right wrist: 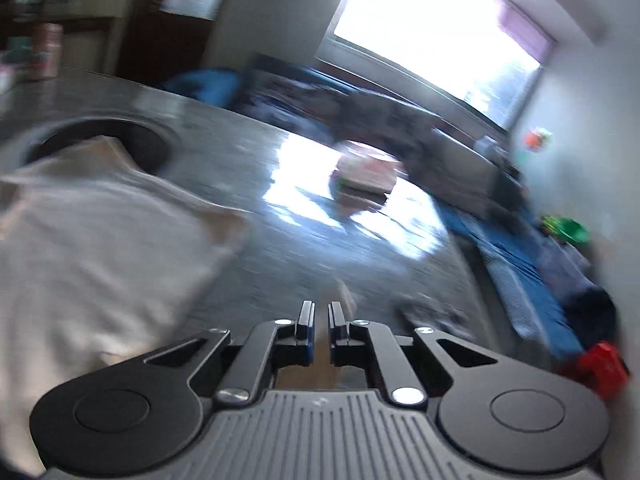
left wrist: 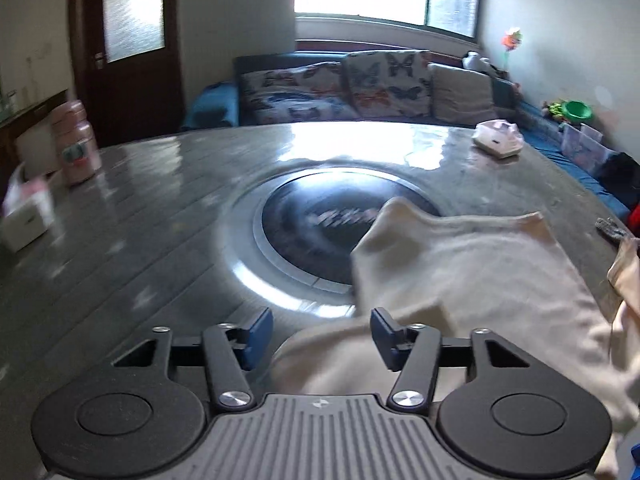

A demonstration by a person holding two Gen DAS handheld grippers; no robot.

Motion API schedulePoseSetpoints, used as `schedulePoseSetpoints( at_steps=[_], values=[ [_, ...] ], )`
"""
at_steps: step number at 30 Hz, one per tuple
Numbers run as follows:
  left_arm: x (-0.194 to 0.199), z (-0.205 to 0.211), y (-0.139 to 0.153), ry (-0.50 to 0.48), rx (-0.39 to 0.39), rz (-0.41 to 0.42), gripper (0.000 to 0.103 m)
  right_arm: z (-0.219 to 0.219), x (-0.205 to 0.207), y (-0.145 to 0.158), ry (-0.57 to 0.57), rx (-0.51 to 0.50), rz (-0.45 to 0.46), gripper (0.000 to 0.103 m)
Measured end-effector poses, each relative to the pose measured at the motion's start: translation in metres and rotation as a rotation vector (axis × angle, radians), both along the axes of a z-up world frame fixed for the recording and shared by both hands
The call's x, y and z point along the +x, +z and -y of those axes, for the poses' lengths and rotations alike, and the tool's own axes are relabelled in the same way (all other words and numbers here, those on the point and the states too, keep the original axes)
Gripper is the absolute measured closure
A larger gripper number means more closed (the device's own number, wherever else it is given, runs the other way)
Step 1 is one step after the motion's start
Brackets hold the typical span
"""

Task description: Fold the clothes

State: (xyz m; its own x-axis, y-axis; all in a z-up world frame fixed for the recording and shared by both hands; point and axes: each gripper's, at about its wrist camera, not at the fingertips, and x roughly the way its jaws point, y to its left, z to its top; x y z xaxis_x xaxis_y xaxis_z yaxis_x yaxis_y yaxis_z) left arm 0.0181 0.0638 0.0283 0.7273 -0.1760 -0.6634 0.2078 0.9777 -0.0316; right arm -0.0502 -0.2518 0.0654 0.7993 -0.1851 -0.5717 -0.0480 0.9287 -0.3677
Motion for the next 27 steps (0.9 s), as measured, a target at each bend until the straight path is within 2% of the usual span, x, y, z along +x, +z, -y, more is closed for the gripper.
schedulePoseSetpoints(
  at_steps=[2, 4, 6, 12, 13, 15, 16, 18, 20, 22, 25, 27],
  values=[
    [0.02, 0.014, -0.002, -0.024, -0.005, 0.002, 0.052, 0.011, 0.003, 0.005, -0.024, 0.021, 0.009, 0.09],
    [0.039, 0.026, -0.006, -0.039, -0.005, 0.002, 0.054, 0.014, 0.008, 0.01, -0.002, 0.079, 0.01, 0.087],
    [0.057, 0.039, -0.01, -0.054, 0.005, 0.012, 0.054, 0.011, 0.016, 0.01, 0.028, 0.131, -0.001, 0.079],
    [0.088, 0.066, -0.024, -0.102, 0.022, 0.017, 0.054, -0.005, 0.043, 0.001, 0.109, 0.202, -0.048, 0.078],
    [0.091, 0.068, -0.026, -0.109, 0.021, 0.017, 0.056, -0.006, 0.048, -0.001, 0.112, 0.211, -0.054, 0.078],
    [0.098, 0.07, -0.03, -0.116, 0.014, 0.009, 0.066, -0.009, 0.057, -0.005, 0.116, 0.228, -0.066, 0.076],
    [0.1, 0.071, -0.033, -0.117, 0.014, 0.004, 0.07, -0.01, 0.062, -0.007, 0.119, 0.236, -0.073, 0.075],
    [0.103, 0.072, -0.036, -0.135, 0.002, -0.005, 0.085, -0.012, 0.071, -0.011, 0.123, 0.252, -0.084, 0.075],
    [0.102, 0.074, -0.037, -0.154, 0.003, 0.002, 0.093, -0.013, 0.077, -0.014, 0.124, 0.26, -0.093, 0.075],
    [0.096, 0.078, -0.036, -0.185, 0.008, 0.011, 0.095, -0.015, 0.082, -0.015, 0.128, 0.263, -0.1, 0.075],
    [0.082, 0.089, -0.033, -0.291, 0.001, 0.012, 0.095, -0.017, 0.091, -0.019, 0.135, 0.272, -0.111, 0.075],
    [0.072, 0.095, -0.031, -0.337, 0.014, 0.032, 0.092, -0.018, 0.095, -0.02, 0.14, 0.274, -0.115, 0.074]
  ],
)
